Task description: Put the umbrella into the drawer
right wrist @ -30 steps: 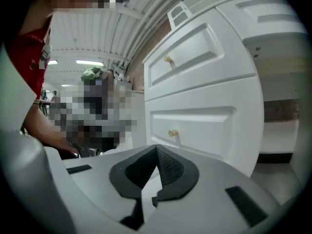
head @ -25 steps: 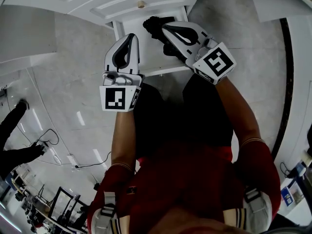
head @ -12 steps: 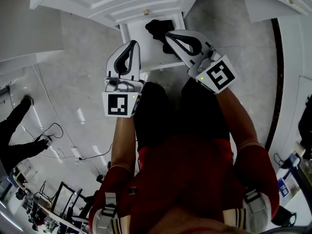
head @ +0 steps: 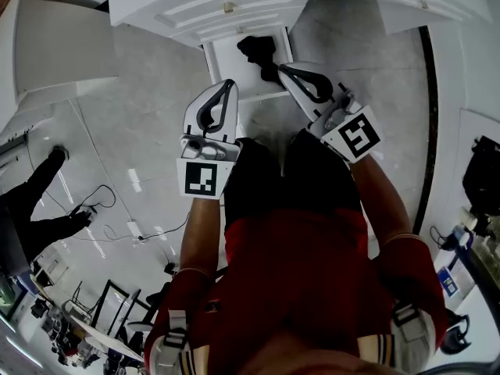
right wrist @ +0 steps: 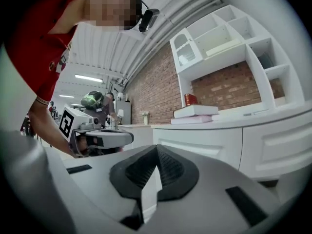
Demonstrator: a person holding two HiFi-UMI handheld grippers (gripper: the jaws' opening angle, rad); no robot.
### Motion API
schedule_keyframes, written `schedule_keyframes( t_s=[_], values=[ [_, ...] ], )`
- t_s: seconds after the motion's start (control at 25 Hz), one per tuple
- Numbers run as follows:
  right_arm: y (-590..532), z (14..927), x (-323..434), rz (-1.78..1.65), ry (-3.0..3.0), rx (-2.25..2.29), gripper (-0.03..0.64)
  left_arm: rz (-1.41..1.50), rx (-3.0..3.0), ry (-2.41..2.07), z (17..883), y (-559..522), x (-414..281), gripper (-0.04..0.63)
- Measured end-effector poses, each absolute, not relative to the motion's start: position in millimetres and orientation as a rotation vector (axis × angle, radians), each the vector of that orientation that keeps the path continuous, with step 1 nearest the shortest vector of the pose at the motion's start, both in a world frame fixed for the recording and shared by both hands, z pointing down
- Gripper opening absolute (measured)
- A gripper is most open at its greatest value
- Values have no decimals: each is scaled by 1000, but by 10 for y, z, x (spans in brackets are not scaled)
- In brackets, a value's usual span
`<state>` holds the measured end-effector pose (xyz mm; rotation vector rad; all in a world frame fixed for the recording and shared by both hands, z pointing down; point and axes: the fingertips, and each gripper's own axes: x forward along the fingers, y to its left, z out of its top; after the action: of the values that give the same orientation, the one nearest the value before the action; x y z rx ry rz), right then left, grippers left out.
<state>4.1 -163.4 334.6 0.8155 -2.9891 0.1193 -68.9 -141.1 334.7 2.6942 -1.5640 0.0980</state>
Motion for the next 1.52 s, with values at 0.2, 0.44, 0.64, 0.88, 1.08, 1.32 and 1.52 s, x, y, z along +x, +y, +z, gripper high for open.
schedule_keyframes(
  t_s=[0.2, 0.44, 0.64, 0.88, 1.08, 1.32, 1.52],
  values=[
    [-1527, 2584, 101, 100, -3004, 815, -3, 96, 2718, -1541, 2615, -1297, -582, 6],
    [-1375, 1870, 96, 104, -3023, 803, -2, 71, 2721, -1530, 1877, -1181, -496, 6],
    [-1182, 1281, 84, 124, -3046, 797, -2, 46, 2720, -1512, 1302, -1015, -453, 6],
    [-1061, 790, 103, 88, -3062, 796, -3, 40, 2737, -1479, 863, -874, -408, 6],
    [-905, 536, 144, 67, -3087, 800, -3, 8, 2763, -1473, 659, -756, -372, 6],
    [-705, 388, 207, 59, -3099, 801, -3, -6, 2785, -1474, 526, -591, -371, 6],
    [-621, 306, 272, 44, -3101, 832, -3, -1, 2789, -1480, 488, -460, -399, 6]
  ],
)
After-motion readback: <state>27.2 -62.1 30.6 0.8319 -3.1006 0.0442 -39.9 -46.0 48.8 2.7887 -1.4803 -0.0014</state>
